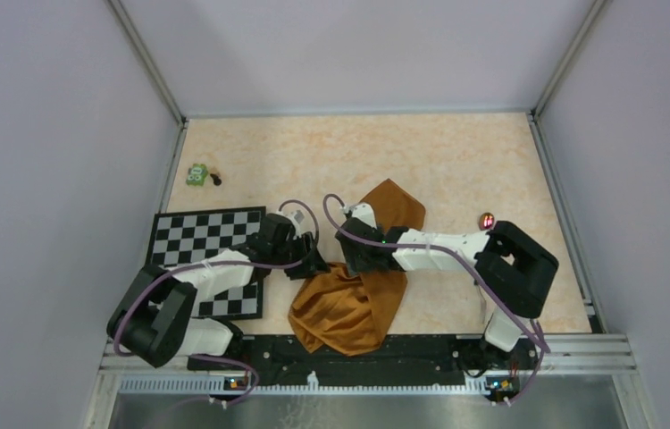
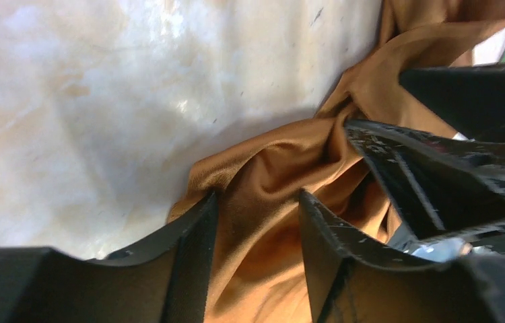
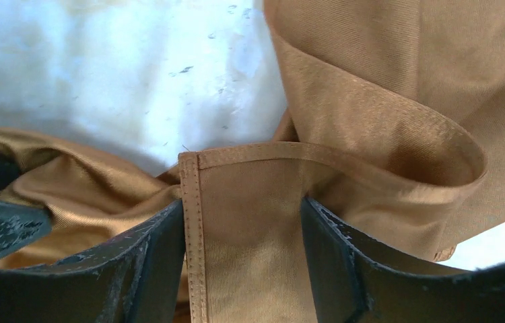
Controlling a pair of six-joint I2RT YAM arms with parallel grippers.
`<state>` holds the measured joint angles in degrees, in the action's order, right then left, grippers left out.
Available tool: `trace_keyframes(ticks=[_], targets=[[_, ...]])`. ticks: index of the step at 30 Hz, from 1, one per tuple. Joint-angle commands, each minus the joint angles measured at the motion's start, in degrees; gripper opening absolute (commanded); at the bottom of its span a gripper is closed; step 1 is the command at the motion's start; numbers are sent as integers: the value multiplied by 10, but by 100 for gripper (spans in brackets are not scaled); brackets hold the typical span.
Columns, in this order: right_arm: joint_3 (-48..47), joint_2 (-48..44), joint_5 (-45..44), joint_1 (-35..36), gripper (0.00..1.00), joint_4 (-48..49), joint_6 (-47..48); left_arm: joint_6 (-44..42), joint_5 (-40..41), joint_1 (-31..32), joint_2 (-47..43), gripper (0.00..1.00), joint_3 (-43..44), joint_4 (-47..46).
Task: Fold the napkin into a case and place the utensils inside
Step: Pick up the crumpled napkin from the center of the board.
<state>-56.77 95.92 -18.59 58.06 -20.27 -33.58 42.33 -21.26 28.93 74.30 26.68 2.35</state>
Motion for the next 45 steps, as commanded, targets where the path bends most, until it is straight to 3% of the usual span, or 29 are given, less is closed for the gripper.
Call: trace_keyframes(ticks=[1,4,5,6,8,9,15,16,17,19,21,23,25,32,35,40,45], targets=[[-47,34,-106,11,56,-46,-19,-2,35,3,62,47,25,-42],[-39,2,-133,-1,33,-31,-4,9,68,1,116,25,64,-47],[-33,-12,-130,-13,30,-22,5,8,80,1,136,20,83,-45],[-28,-25,-116,-29,25,-17,10,7,89,-2,155,13,105,-39],[-18,-48,-61,-76,5,0,30,-3,110,-11,195,1,158,-27],[-10,-61,-36,-98,0,7,35,-11,117,-17,208,0,184,-8],[39,-138,72,-206,0,50,63,-67,128,-63,270,0,338,63],[49,-149,78,-219,0,54,64,-79,130,-66,275,2,356,74],[60,-158,82,-229,0,60,63,-90,133,-67,278,12,374,93],[87,-175,83,-243,0,73,58,-110,135,-66,270,45,384,107],[105,-187,74,-250,0,81,48,-120,121,-64,241,64,366,119],[122,-200,69,-250,0,93,39,-125,126,-55,195,78,335,145],[137,-211,66,-251,0,102,31,-130,142,-36,137,86,296,186],[143,-216,75,-251,0,106,37,-1,264,57,31,80,187,345],[141,-212,71,-252,0,102,43,40,300,59,7,79,149,345],[136,-211,66,-251,0,84,58,61,344,58,36,76,158,359],[143,-222,64,-251,5,78,69,73,335,58,53,69,149,337]])
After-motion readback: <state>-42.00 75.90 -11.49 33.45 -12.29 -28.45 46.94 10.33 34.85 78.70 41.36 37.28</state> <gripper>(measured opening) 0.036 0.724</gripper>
